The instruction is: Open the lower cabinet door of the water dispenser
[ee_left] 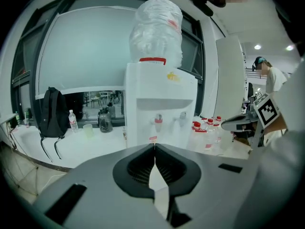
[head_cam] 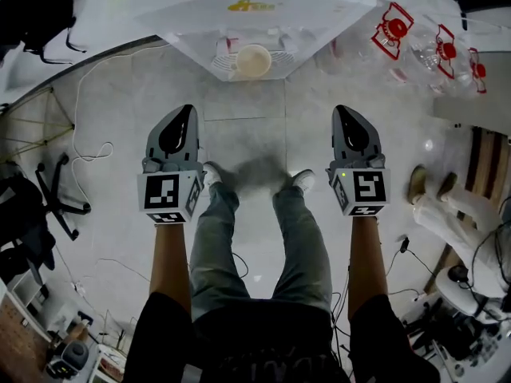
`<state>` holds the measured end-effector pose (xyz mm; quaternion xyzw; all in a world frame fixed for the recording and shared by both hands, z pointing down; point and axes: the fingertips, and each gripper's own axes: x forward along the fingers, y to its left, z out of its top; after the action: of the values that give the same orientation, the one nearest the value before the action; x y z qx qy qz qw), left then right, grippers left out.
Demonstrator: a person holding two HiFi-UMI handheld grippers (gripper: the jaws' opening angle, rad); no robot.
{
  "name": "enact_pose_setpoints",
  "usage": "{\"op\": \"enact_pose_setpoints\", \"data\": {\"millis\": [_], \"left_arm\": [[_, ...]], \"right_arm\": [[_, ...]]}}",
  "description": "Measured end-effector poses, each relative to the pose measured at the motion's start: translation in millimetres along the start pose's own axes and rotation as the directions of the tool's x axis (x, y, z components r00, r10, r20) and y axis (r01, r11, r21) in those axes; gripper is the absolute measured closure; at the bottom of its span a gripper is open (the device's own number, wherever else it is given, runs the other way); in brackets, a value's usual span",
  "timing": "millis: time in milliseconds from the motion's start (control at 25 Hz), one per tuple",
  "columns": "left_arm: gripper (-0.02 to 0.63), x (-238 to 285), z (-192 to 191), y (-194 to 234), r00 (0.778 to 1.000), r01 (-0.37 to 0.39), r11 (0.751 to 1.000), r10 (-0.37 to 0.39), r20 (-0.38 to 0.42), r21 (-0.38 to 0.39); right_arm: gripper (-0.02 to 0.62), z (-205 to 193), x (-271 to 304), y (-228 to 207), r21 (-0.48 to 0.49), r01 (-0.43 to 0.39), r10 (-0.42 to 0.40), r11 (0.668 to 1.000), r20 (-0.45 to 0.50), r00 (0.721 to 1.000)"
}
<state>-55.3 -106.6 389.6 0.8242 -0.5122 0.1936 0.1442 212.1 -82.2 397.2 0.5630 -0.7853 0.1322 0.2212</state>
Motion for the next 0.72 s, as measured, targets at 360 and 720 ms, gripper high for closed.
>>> {"op": "enact_pose_setpoints", "data": {"millis": [360,720], "left_arm": [[0.589,34.3,-66.4,7.5,1.0,-0.028,0.999,0.028,-0.008,-0.018],[0.589,73.1,-132.7,21.2,0.998,-0.061,0.997,0.061,0.013,-0.052]], "right_arm": [[0.589,-53.7,47.3,0.6,-0.016,-0.026,0.026,1.0,0.003,1.0],[0.589,-117.3,97.5,9.7,-0.021,-0.051,0.051,0.998,0.002,0.999]]}}
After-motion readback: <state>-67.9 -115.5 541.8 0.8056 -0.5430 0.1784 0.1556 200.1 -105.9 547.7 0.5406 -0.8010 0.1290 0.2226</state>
